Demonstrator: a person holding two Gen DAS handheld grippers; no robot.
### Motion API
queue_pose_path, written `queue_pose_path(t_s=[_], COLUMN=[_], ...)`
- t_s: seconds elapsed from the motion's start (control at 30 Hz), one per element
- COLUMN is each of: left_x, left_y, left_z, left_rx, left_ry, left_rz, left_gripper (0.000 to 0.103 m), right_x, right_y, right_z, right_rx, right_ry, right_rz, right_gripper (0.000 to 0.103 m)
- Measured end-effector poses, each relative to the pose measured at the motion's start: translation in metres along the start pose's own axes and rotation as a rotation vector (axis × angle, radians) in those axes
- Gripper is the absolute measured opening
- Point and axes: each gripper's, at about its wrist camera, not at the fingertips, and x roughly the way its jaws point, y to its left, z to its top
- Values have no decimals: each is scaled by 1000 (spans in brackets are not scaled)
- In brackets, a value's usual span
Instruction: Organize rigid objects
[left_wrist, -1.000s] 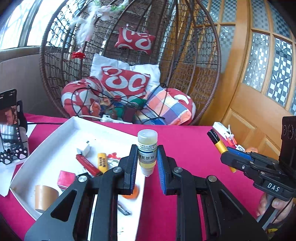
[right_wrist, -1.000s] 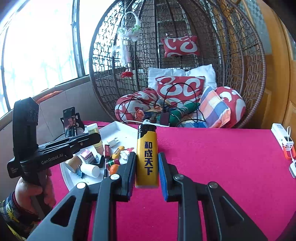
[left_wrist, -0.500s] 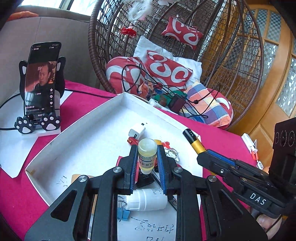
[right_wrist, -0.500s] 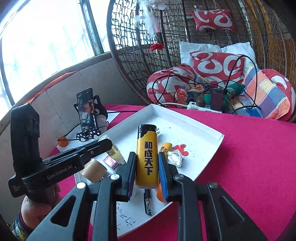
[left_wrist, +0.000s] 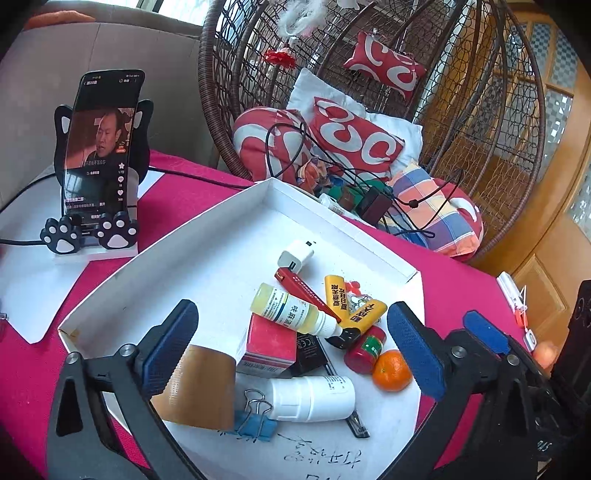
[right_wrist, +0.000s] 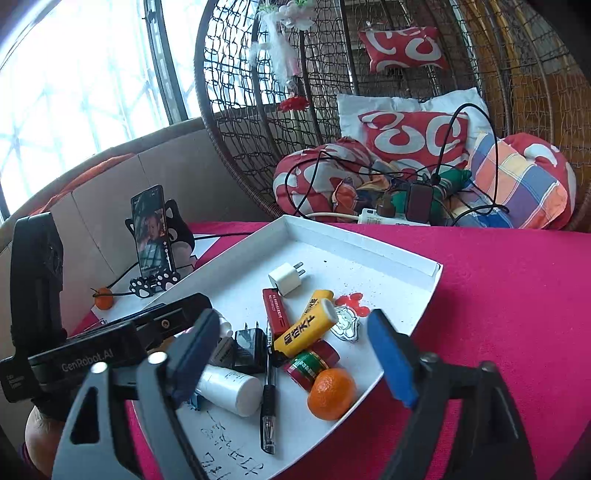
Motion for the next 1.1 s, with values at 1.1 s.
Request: queue_pose_path(t_s=[1.1], left_x=[-122], left_y=[-120], left_z=[-35], left_rx=[414], left_ry=[-237], left_rz=[137], left_gripper=[103], right_x=[-208], right_y=[-29], right_z=[-9], right_rx=[79], right_ry=[-585], right_rz=[-444], right_gripper=[103])
